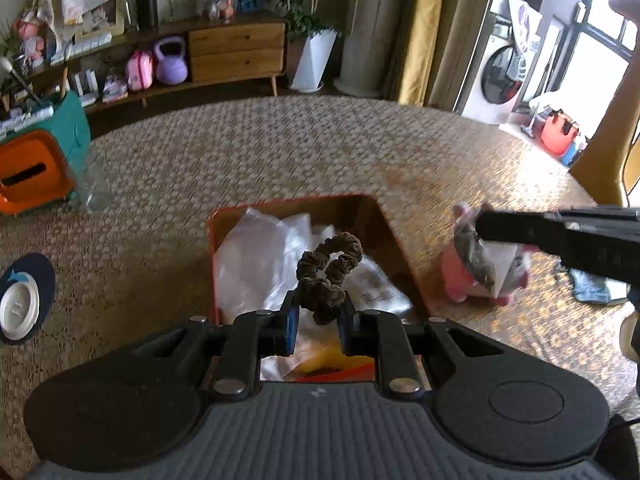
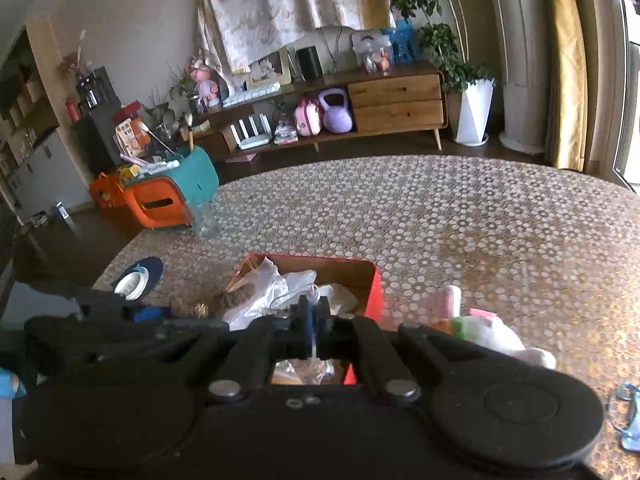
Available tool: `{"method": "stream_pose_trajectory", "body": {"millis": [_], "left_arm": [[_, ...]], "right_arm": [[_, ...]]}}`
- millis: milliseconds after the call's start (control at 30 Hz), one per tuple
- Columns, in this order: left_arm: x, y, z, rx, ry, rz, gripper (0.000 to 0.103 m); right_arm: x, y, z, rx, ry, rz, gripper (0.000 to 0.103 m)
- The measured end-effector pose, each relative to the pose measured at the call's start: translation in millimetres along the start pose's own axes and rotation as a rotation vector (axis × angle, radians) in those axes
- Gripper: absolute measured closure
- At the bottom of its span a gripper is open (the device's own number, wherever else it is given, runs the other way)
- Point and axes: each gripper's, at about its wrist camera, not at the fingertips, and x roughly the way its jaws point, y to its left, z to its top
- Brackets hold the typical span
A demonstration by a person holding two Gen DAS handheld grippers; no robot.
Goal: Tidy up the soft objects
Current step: 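Lower the hair tie and small bag into the red box and open both tools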
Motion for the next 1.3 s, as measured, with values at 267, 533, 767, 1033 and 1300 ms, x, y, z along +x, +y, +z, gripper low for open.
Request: {"method": "stream_pose_trajectory", "body": {"millis": [267,533,767,1033,1300], "left_arm": [[28,18,-15,-0.008,0.046,-0.002,0.084],[51,24,-27,-0.023,0.095,-0.017,0.084],[66,27,-30,-0.048,0.122,-0.034,0.084],[72,22,-27,-0.059,0.126,-0.040,0.084],[73,21,-26,-0.087,0.134,-0.049,0.071]], "right_arm": [[53,4,4,-0.006,0.061,-0.032,0.102],[85,16,4,-0.004,0.091,0.015,0.102],[106,22,-4,-0.012,0.127,0.028,0.100],[112,18,-13,-0.002,0.145,0.041,0.088],[110,16,-16,0.009,0.153,0.060,0.070]]}}
